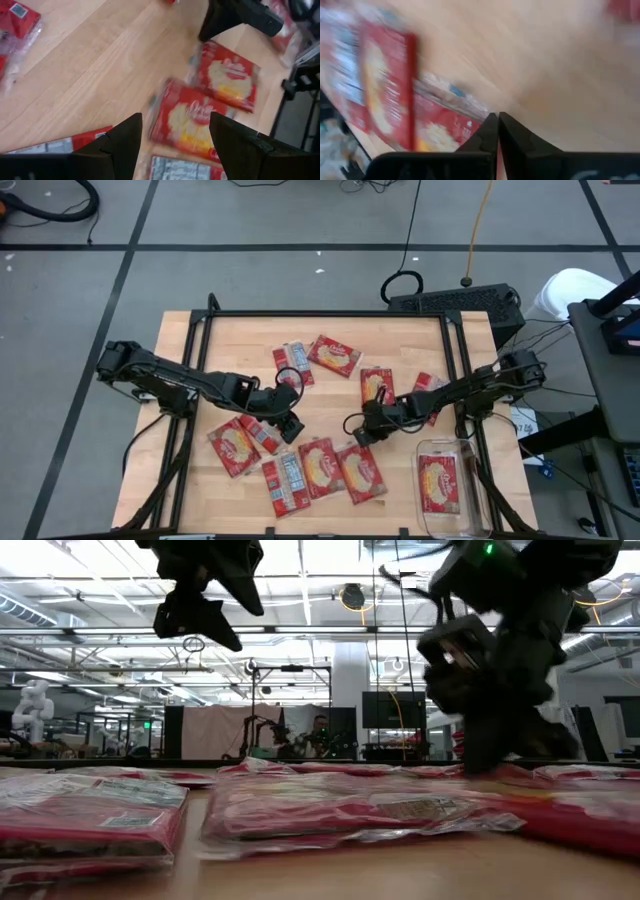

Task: Sort popcorn bags into baskets
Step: Put the popcorn bag into the transparent bin

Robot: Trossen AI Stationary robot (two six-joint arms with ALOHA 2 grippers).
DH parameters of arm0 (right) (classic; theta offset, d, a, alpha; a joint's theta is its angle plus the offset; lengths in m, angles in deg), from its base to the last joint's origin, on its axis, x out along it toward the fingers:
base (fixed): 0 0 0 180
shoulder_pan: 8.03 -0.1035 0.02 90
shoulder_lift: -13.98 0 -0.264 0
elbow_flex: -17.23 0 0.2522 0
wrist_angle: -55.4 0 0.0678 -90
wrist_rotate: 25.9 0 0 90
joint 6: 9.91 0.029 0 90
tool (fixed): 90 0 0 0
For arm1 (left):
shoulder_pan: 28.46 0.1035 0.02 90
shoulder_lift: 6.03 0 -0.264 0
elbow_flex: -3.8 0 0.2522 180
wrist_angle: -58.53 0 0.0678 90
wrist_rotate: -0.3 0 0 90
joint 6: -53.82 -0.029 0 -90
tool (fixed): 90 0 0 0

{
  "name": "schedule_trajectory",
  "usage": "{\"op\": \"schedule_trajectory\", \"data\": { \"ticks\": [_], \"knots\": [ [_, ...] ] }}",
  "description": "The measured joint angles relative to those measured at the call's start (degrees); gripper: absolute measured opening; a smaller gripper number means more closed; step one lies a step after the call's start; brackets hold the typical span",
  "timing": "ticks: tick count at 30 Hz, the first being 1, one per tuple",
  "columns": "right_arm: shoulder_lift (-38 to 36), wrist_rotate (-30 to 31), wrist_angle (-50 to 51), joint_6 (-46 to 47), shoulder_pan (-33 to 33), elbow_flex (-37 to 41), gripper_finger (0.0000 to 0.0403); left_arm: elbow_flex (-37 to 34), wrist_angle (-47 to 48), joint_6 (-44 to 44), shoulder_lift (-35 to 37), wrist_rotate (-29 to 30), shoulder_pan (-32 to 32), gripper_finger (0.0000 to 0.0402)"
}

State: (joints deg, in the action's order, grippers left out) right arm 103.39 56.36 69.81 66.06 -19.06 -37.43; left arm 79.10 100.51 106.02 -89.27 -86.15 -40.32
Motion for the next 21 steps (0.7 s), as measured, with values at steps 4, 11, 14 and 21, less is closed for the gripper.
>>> {"op": "schedule_trajectory", "data": {
  "ticks": [4,11,14,21],
  "knots": [
    [-3.68,3.26,-1.85,-0.59,1.12,-0.07,0.0001,0.02,-5.99,0.0,0.0,-0.23,0.27,0.0234],
    [-8.85,6.64,-2.16,-3.33,2.8,-0.07,0.0,0.04,-13.12,-6.66,0.0,6.59,0.68,0.0235],
    [-10.82,8.43,-1.53,-4.49,2.9,-0.07,0.0,0.04,-13.79,-10.69,0.0,6.57,1.72,0.0235],
    [-14.62,9.67,0.29,-6.69,3.19,-0.11,0.0,-1.09,-20.4,-18.18,-2.84,4.42,3.35,0.0268]
  ]
}}
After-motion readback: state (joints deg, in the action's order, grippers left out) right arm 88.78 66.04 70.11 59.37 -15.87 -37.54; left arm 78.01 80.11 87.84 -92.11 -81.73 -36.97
